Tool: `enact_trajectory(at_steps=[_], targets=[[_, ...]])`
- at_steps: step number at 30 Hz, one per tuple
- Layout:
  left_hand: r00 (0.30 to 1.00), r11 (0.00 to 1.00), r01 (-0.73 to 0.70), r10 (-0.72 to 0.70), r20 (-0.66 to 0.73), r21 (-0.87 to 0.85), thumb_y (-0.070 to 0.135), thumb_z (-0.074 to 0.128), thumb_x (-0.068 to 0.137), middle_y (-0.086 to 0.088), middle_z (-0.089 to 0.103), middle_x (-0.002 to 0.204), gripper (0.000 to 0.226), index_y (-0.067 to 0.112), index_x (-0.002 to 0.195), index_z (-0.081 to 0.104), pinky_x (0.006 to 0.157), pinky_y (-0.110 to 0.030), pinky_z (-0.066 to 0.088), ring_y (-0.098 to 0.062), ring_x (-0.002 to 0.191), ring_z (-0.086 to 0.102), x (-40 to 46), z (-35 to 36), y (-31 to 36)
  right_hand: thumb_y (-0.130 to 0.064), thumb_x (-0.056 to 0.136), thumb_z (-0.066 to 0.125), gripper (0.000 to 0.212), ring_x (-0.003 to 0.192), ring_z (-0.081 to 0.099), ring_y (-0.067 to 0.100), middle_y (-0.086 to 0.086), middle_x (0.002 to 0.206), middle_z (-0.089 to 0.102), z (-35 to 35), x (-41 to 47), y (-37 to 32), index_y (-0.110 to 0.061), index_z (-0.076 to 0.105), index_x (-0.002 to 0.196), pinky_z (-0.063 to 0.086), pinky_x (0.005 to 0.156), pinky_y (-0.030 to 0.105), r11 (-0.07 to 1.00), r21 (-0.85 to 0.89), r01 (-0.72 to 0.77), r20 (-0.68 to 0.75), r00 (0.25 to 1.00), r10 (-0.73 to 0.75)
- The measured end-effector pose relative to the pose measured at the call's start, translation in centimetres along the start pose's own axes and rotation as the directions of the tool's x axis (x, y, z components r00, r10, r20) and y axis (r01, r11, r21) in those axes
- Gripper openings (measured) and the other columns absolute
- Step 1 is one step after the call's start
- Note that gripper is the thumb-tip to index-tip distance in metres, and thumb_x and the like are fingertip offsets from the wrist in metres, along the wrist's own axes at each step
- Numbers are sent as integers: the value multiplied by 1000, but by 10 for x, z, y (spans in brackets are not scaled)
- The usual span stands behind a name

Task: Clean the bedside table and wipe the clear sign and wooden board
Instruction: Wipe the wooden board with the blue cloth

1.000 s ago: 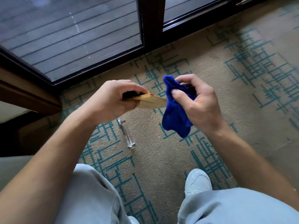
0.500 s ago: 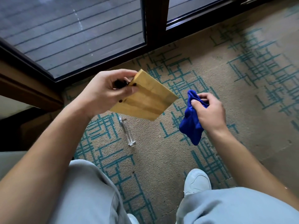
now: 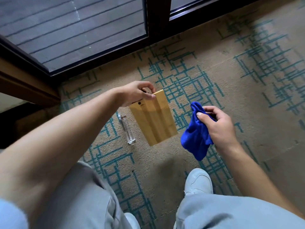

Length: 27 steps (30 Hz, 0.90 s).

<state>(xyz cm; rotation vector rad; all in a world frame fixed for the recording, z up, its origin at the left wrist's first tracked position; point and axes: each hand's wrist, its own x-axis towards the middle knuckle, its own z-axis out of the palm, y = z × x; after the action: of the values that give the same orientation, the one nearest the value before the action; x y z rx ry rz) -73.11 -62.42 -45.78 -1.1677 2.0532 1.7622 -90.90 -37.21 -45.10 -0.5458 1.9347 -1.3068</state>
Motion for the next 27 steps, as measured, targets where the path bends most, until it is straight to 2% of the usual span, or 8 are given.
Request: enact_trajectory(at_steps=[6,9,11,13,15,20,24,27], targets=[[995,991,75,-81,51,113,32,76,88,-5,67,106,16,27,103,69,91,-43,54,-23,95,60,40,29,-11,-3,92,68,13,80,63,11,1,90,69,-3,2,18,-7,69,104,51,78,28,999,19,-40,0,999,40],[996,983,88,-91,10,163,36,74,90,-3,66,105,12,31,99,69,83,-40,57,-21,91,62,56,34,-15,-2,91,68,14,81,62,10,2,91,69,-4,3,24,-5,69,105,51,79,27,998,33,-53,-13,998,54],[998,958,53,-43,-42,280,35,72,91,-1,67,104,10,32,101,69,76,-32,54,-19,90,63,68,35,-19,-3,91,69,14,81,63,9,2,92,70,-5,3,27,-5,69,105,52,79,26,998,30,-60,-8,998,60],[996,915,31,7,-91,403,29,73,91,-2,69,108,14,28,104,70,79,-29,51,-21,98,66,79,37,-26,-4,91,69,13,80,64,7,0,91,71,-5,3,29,-8,70,104,52,78,24,997,23,-71,1,998,71],[994,895,30,20,-107,445,26,74,90,-2,70,110,15,25,105,73,82,-29,52,-22,102,66,88,40,-33,-4,91,69,13,78,64,4,-2,89,71,-4,4,30,-11,70,101,52,77,23,997,25,-79,12,997,79],[991,795,21,65,-119,607,31,75,88,2,71,105,18,29,106,76,77,-27,50,-16,95,64,103,54,-51,-5,91,70,13,80,65,6,-1,91,73,-1,8,35,-16,70,98,53,79,28,995,22,-99,44,994,98],[993,808,35,41,-115,588,32,76,87,4,74,103,15,29,102,76,85,-36,58,-17,97,67,110,61,-62,-8,90,71,12,79,65,7,-1,90,72,0,11,38,-18,70,96,53,78,28,993,15,-120,59,991,119],[992,814,27,51,-118,580,32,76,87,4,75,103,15,28,101,77,86,-36,58,-17,96,67,111,62,-63,-8,91,71,12,77,65,4,-3,89,72,1,13,39,-18,70,95,52,76,24,992,12,-127,73,989,126]])
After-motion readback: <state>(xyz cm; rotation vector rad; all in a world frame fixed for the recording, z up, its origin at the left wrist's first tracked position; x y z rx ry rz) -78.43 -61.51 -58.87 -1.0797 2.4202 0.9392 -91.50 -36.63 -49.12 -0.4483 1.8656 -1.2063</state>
